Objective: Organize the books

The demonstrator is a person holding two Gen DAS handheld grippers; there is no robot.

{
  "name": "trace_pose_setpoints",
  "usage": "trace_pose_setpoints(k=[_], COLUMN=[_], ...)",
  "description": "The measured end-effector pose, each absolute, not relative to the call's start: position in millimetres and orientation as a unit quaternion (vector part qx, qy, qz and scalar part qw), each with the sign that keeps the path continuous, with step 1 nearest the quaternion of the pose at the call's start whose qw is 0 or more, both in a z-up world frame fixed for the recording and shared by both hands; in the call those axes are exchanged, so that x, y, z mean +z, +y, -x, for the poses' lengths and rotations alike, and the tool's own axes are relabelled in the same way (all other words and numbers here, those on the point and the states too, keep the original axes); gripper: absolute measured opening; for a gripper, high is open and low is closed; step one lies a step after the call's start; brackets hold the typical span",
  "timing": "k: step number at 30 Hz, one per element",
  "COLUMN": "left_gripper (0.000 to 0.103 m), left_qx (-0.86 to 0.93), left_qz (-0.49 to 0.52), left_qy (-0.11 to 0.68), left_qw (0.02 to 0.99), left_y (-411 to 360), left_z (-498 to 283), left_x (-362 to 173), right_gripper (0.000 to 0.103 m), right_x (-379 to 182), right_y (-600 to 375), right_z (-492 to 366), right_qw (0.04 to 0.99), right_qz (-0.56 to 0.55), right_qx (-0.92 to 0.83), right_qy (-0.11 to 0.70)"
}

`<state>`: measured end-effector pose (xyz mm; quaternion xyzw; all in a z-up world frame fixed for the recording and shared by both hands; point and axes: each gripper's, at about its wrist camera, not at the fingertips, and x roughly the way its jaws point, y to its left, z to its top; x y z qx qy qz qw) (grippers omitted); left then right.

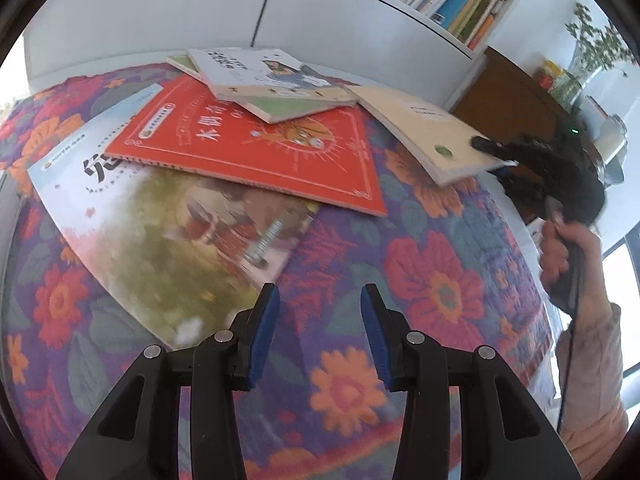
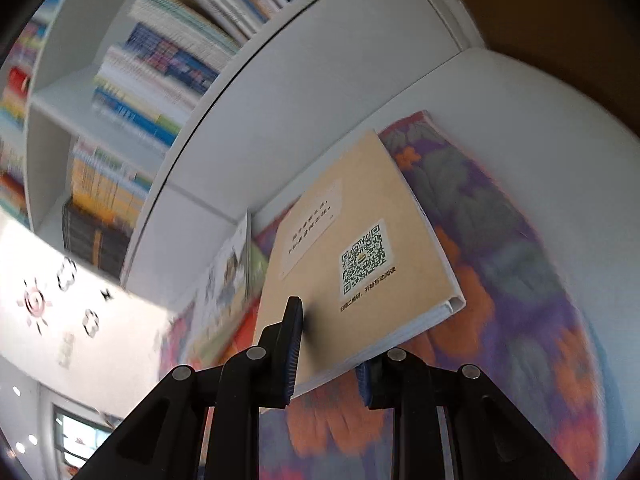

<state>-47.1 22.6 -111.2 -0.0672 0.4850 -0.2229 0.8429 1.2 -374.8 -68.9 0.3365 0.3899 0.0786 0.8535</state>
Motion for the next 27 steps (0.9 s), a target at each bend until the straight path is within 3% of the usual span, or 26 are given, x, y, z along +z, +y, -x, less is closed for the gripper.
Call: trace_pose_setpoints(k=[8,16,25,27], left_gripper=[0.040,0.040,0.040,0.040], left_qx=[-0.244,-0.212,-0.151,-0.146], left_qz=[0.055,0.070,0.097,0.100], left_qy=[0.460,0.433,0.428,0.429], left_qw=[0.852,0.873,0.886,0.886], left_y=[9.5,53.8,121.2,128.6], left_z=[83.6,115.0,127.3,127.0], left_x=[-78.6,-47.8,-38.2,-39.3], right_gripper=[0.022,0.022,0.022,0.029], right_x=[-13.4,28.0,34.1,29.8], right_y=[-342.8,-237.6,-125.6,-115.0], right_z=[93.3,148.3,183.9,182.5], right_qw=[0.902,0.928,0.911,0.901], right_qz=[-0.174,0.070,0.176,0.165], right_qx=[0.070,0.078,0.178,0.211], right_qy=[0.388,0.359,0.328,0.342])
